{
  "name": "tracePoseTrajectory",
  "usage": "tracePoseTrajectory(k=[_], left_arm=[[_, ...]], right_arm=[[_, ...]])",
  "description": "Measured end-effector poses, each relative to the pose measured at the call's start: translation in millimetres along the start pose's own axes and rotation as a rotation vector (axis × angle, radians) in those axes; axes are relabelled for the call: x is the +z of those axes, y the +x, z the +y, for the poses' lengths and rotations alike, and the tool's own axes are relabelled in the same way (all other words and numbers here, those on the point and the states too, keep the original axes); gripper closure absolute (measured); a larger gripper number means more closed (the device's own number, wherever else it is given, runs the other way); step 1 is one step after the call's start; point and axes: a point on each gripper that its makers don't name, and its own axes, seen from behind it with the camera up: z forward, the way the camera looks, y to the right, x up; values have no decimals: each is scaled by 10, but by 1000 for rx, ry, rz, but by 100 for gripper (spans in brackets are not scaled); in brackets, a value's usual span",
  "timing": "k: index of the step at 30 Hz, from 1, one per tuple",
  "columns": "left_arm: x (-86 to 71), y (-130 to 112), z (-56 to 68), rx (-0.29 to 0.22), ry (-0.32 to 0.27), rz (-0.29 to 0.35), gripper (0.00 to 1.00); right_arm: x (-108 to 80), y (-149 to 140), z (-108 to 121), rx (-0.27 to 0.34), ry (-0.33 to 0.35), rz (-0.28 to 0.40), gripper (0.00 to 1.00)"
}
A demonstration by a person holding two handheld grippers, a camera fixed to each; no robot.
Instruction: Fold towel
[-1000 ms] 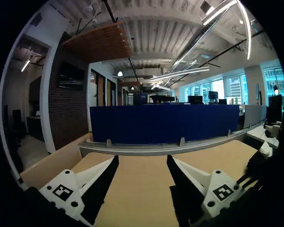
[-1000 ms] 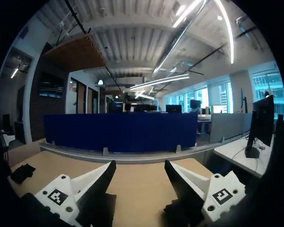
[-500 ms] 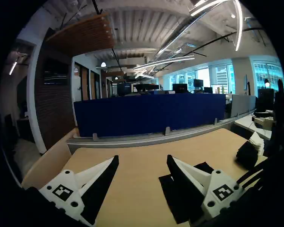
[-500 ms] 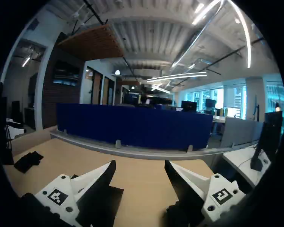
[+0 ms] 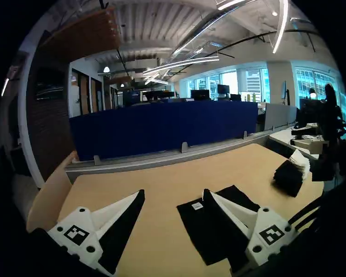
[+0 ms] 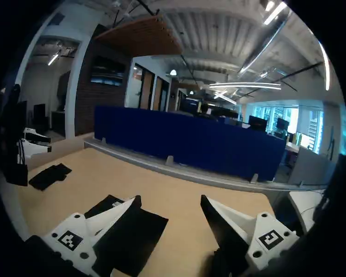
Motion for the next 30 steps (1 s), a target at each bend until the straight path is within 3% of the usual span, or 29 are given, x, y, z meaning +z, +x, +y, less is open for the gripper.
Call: tracePoseTrajectory(k=[16, 30], left_arm=[[202, -499, 214, 44, -51, -99, 6], [297, -1123, 405, 58, -101, -197, 6]], right_arm=[[116, -488, -258, -21, 86, -111, 0], [215, -1128, -465, -47, 121, -221, 0]])
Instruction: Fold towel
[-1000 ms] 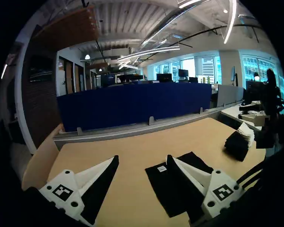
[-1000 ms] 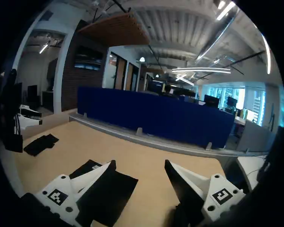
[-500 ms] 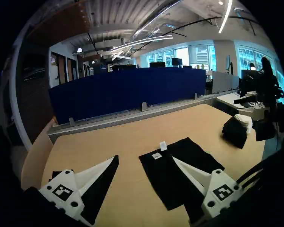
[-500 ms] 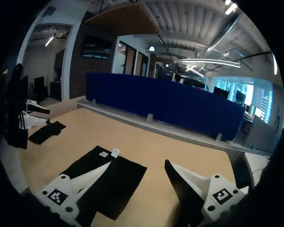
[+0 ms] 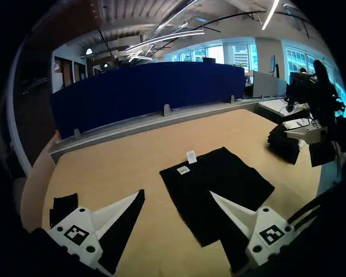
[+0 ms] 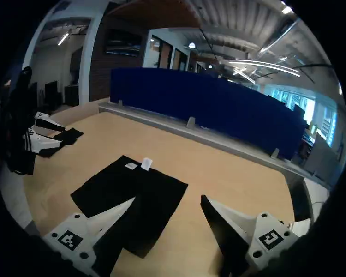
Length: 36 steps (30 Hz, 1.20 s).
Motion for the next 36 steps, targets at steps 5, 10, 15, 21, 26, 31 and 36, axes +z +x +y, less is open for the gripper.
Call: tracePoseTrajectory(k=[5, 10, 15, 21, 26, 31, 36], left_arm=[[59, -218, 90, 2, -19, -33, 6], [117, -432, 176, 4, -40, -69, 6], [176, -610, 240, 9, -57, -99, 6], [242, -811, 320, 16, -78, -137, 6], [281, -1000, 394, 37, -100, -179, 6], [310, -1158, 472, 47, -125, -217, 6], [340, -1301, 544, 41, -150, -256, 6]], right_arm=[[69, -210, -84, -4, 17, -32, 0], [120, -433, -138, -12, 22, -68, 0], [162, -644, -191, -19, 32, -100, 0], [212, -903, -250, -20, 46, -143, 0], [244, -1113, -298, -29, 58, -184, 0], [261, -1286, -361, -39, 74, -219, 0], [259, -1447, -428, -42, 91, -251, 0]])
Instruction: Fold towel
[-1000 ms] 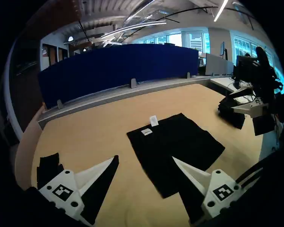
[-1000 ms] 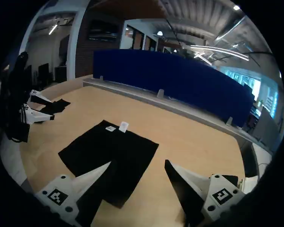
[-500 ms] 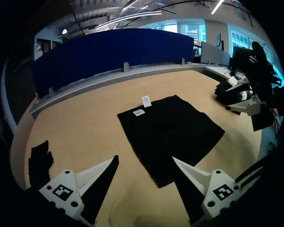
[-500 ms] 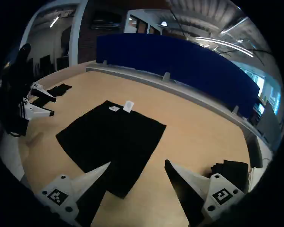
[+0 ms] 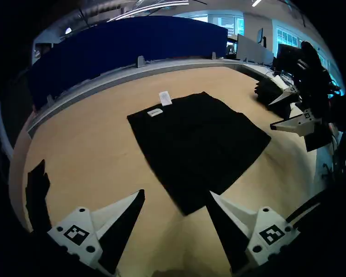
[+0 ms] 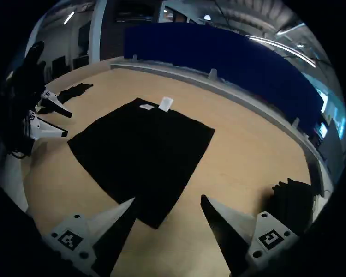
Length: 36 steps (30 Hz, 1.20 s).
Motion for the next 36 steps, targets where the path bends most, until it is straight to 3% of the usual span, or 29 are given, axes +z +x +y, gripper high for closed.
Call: tracePoseTrajectory(k=[8, 20, 27, 36], left_arm=[[126, -177, 92, 8, -41, -58, 6], [162, -287, 170, 29, -67, -108, 6], [157, -348, 267, 25, -84, -137, 17], [153, -348, 193, 25, -45, -149, 39]], right_arm=[[54, -177, -80, -3, 21, -37, 0], [93, -264, -115, -8, 34, -59, 2], [115, -333, -176, -10, 63, -82, 15], [139, -428, -245, -12, 90, -118, 36]])
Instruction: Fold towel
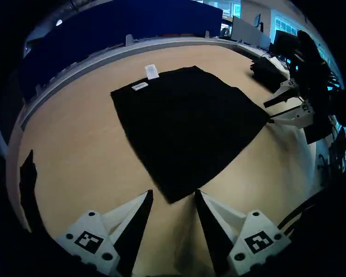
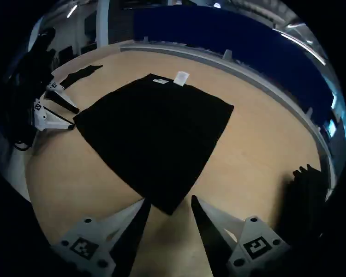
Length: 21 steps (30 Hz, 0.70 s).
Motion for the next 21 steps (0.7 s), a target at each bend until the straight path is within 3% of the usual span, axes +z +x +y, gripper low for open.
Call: tracePoseTrajectory(k=[7, 12, 21], left_arm=[[11, 6, -7, 5, 9, -5, 46], [22, 5, 0, 5, 10, -5, 49], [33, -3, -3, -5, 16, -9, 65]], right_arm=[[9, -47, -22, 9, 22, -12, 40], [21, -55, -34, 14, 31, -16, 48], [37, -53, -77, 25, 54, -19, 66]])
